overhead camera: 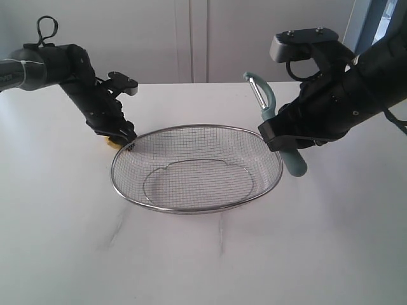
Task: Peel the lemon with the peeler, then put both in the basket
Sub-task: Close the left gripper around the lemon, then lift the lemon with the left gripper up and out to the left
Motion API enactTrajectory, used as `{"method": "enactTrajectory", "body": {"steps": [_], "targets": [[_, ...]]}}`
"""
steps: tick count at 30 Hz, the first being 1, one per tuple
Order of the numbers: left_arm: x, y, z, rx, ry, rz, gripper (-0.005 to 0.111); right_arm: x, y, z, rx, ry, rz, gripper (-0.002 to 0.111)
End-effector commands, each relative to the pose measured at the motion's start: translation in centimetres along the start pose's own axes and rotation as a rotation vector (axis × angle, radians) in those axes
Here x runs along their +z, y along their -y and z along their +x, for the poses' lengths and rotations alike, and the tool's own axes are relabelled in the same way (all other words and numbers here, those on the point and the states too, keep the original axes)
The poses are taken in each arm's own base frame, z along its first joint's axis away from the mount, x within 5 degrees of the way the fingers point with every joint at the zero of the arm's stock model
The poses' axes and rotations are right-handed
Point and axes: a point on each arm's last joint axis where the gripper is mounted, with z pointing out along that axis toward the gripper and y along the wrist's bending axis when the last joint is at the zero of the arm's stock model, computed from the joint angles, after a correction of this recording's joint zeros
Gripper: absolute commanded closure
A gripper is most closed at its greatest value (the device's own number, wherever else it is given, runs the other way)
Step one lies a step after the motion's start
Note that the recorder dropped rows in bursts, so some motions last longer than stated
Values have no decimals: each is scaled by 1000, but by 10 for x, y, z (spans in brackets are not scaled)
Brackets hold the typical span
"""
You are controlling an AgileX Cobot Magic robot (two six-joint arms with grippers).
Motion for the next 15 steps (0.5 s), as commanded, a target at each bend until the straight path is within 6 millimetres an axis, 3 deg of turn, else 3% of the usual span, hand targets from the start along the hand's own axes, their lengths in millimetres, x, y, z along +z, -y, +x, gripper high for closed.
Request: {"method": "enactTrajectory", "body": {"steps": [1,15], "targets": [[-23,-1,-4,36,-8,-41,107,-2,2,-3,8,18,6,108],[-126,11,-15,42,49,-83,107,-2,2,-3,5,18,6,108]]}}
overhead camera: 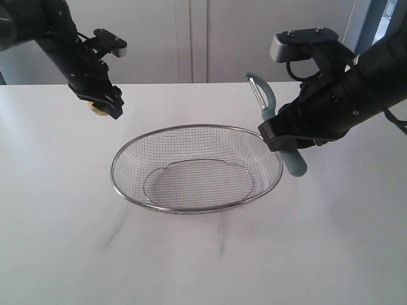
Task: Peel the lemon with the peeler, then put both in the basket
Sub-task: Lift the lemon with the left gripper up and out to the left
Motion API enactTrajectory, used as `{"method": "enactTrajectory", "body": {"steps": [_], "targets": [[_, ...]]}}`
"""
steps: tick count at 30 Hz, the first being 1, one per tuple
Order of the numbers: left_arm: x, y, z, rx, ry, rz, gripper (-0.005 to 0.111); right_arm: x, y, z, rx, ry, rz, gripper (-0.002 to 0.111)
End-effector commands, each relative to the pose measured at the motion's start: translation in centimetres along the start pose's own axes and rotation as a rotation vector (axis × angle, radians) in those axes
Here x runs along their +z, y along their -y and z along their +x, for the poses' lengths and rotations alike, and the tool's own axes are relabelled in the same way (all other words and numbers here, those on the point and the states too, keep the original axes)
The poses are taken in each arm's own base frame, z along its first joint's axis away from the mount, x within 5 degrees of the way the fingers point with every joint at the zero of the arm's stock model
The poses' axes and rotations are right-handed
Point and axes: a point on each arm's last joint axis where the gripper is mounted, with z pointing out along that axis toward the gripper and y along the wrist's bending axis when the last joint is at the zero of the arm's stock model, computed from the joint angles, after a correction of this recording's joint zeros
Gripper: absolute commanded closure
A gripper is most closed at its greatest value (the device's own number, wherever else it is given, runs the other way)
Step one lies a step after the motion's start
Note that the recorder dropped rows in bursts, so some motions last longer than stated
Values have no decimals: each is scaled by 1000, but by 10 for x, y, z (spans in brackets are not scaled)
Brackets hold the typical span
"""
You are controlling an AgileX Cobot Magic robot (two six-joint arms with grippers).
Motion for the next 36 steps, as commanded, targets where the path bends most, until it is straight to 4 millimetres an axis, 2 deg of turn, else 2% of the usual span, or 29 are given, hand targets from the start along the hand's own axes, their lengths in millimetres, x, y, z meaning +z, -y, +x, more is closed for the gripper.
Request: {"method": "enactTrajectory", "body": {"steps": [1,6,13,18,21,26,33,36], "targets": [[-43,2,-1,-2,-2,-22,107,-2,2,-3,5,18,6,108],[-84,6,1,-15,-7,-56,107,-2,2,-3,5,18,6,108],[-155,25,5,-11,80,-29,107,-2,2,-3,5,18,6,108],[-193,41,17,9,159,-39,107,-2,2,-3,5,18,6,108],[-206,50,31,25,168,-47,107,-2,2,-3,5,17,6,108],[-229,73,64,15,244,-80,107,-2,2,-2,5,15,5,108],[-307,123,133,29,525,-251,107,-2,1,0,5,-5,-4,108],[-326,141,166,51,595,-343,107,-2,1,0,5,-5,-4,108]]}}
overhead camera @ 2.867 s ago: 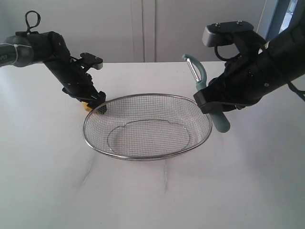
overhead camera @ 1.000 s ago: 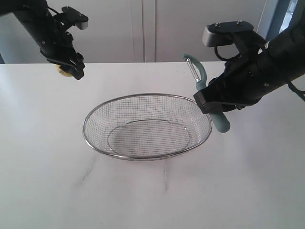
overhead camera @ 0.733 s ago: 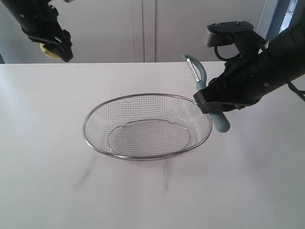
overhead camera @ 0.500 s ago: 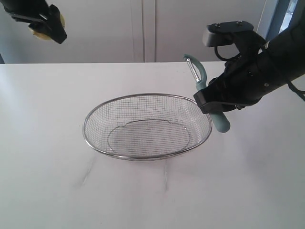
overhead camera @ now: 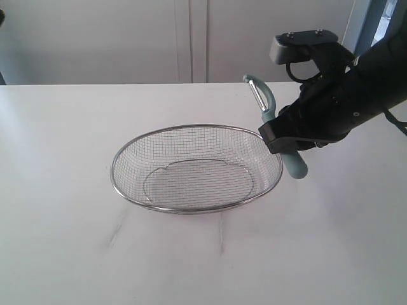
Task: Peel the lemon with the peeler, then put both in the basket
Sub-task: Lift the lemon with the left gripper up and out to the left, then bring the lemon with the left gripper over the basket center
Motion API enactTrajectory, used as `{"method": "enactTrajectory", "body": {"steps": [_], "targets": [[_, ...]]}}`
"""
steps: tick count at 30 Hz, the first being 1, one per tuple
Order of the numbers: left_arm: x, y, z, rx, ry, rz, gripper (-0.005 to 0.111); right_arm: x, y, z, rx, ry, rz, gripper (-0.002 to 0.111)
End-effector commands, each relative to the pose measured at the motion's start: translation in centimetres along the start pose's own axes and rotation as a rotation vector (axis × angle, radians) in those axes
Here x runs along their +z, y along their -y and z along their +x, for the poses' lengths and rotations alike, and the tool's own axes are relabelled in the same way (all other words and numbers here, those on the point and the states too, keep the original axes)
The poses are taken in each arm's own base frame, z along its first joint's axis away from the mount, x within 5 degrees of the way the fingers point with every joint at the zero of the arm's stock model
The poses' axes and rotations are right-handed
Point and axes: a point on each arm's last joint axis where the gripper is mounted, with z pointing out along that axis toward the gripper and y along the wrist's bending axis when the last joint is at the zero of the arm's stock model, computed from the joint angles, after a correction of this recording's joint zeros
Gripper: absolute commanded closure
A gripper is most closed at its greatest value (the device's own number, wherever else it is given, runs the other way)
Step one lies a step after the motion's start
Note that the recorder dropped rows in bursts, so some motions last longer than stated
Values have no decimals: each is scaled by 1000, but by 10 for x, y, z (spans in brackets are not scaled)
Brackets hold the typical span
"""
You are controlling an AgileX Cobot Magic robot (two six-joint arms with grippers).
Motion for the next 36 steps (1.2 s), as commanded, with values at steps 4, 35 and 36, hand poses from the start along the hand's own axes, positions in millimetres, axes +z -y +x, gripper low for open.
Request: {"method": "enactTrajectory", "body": {"steps": [4,35,36], "targets": [[-47,23,44,110,93,-161,107,-2,1,-1,5,5,0,108],[152,75,76,41,364,104,107,-2,1,-2,14,7,-2,108],[159,76,75,14,384,139,107,-2,1,-2,24,11,-2,108]]}}
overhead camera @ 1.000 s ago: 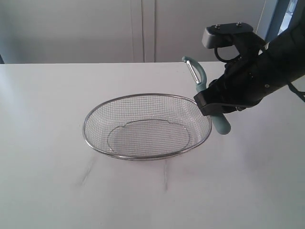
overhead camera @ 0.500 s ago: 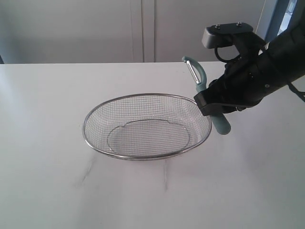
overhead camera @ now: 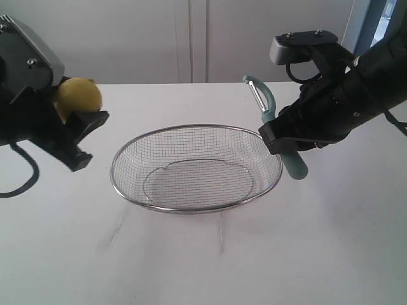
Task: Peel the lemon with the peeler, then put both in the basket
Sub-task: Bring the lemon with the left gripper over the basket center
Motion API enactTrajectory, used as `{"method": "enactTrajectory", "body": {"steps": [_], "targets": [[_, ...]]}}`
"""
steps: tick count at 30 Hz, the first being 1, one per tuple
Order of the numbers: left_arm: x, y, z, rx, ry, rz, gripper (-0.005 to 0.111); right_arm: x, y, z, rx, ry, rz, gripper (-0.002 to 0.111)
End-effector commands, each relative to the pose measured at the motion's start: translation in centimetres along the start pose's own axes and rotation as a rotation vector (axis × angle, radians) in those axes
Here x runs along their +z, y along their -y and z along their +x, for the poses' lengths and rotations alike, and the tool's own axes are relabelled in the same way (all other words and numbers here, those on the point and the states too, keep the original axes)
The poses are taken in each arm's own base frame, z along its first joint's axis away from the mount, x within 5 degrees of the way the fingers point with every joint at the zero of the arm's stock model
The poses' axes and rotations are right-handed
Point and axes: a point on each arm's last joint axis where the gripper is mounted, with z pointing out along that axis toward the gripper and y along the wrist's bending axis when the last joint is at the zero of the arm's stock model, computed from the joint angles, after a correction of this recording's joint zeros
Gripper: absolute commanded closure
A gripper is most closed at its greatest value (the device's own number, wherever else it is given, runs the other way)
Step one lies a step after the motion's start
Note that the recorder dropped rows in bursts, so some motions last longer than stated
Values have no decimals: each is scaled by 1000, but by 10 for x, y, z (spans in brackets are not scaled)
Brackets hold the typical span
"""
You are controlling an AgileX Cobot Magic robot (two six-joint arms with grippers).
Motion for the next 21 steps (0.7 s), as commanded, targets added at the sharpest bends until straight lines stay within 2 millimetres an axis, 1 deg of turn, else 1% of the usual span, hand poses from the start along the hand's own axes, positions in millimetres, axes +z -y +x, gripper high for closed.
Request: {"method": "enactTrajectory", "body": {"steps": [1,3,5,7,9,13,17,21], "targets": [[27,5,-12,-172,192,150,107,-2,1,-3,32,19,-4,108],[38,12,-17,-224,233,264,107,-2,0,-3,37,21,-8,108],[46,18,-25,-206,280,391,107,-1,0,-3,42,19,-12,108],[52,18,-31,-188,298,447,107,1,0,-3,55,17,-25,108],[56,15,-34,-187,285,451,107,4,-1,-3,68,3,-41,108],[57,16,-36,-131,277,475,107,11,-3,-3,107,-9,-92,108],[57,17,-36,-114,273,479,107,14,-7,-4,80,-9,-149,108],[58,18,-33,-61,253,476,107,15,-20,-6,15,5,-231,108]]}}
